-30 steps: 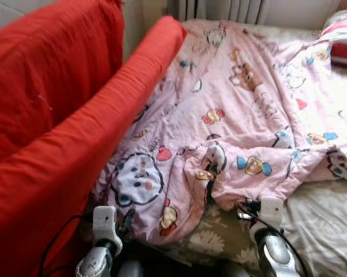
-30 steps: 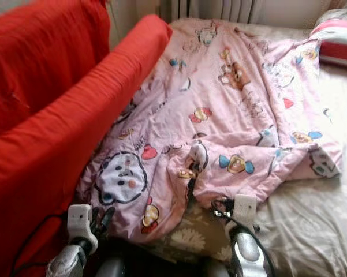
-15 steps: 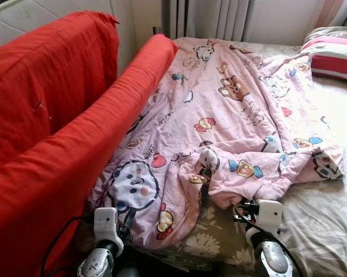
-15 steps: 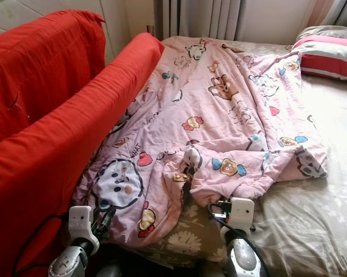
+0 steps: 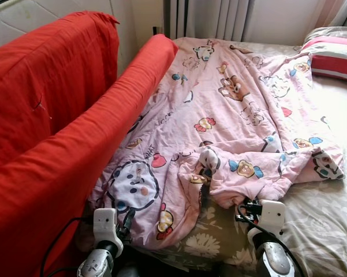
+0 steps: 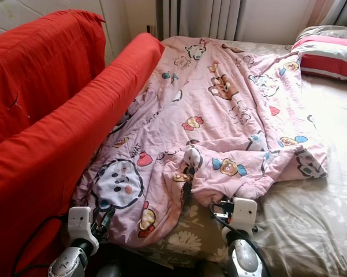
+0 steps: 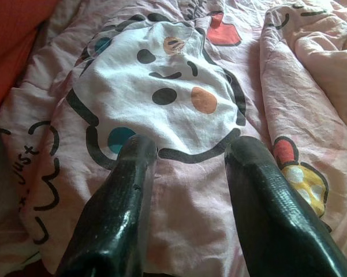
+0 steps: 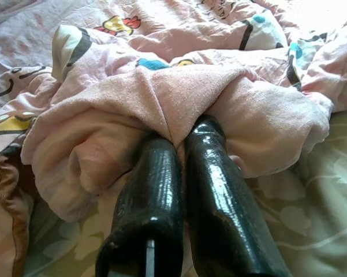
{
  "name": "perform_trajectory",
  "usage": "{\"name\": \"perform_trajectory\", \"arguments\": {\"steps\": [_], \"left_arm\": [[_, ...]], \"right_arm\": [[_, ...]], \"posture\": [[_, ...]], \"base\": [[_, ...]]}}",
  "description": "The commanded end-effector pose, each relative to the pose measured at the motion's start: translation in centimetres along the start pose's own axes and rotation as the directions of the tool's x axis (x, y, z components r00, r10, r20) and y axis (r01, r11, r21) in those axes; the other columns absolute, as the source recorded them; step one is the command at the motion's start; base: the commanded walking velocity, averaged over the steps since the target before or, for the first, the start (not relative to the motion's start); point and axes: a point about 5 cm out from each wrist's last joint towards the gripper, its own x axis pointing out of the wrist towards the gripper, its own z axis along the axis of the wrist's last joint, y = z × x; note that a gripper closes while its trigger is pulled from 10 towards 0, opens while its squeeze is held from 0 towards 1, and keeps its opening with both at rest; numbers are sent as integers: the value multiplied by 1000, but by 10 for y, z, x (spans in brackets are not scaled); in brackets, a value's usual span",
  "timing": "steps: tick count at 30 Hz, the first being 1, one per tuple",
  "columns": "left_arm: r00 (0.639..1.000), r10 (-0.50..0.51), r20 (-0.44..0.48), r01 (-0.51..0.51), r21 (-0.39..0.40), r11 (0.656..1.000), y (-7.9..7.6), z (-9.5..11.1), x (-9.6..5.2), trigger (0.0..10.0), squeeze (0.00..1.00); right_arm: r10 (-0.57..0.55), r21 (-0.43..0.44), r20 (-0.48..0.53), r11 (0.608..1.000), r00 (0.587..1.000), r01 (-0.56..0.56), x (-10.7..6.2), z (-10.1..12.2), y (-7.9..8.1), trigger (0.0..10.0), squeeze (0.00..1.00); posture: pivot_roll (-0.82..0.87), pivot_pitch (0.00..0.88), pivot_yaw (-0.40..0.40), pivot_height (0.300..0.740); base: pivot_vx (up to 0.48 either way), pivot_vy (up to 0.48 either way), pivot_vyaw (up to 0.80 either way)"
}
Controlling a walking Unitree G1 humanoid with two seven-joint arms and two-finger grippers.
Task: Clean up the room
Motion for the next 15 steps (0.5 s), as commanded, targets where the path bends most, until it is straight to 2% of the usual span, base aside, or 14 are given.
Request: {"name": "perform_trajectory", "arguments": {"steps": [1, 5, 15], "left_arm": [[999, 17, -31, -18, -14, 1000, 3, -9, -5, 10000, 0], [999, 19, -32, -19, -14, 1000, 3, -9, -5, 10000, 0], [999, 21, -28, -22, -15, 1000, 3, -9, -4, 10000, 0]], "right_arm": [[-2, -3, -20, 1000, 1000, 2, -3, -4, 0, 10000, 0], [4, 5, -16, 1000, 1000, -4, -3, -3, 1, 10000, 0], [19, 9, -15, 1000, 1000, -19, -2, -3, 4, 10000, 0]], "posture": [[-9, 191, -3, 628], [-8, 192, -4, 628], [-6, 195, -5, 706]], "base": [[0, 0, 0], [0, 0, 0], [0, 0, 0]]}}
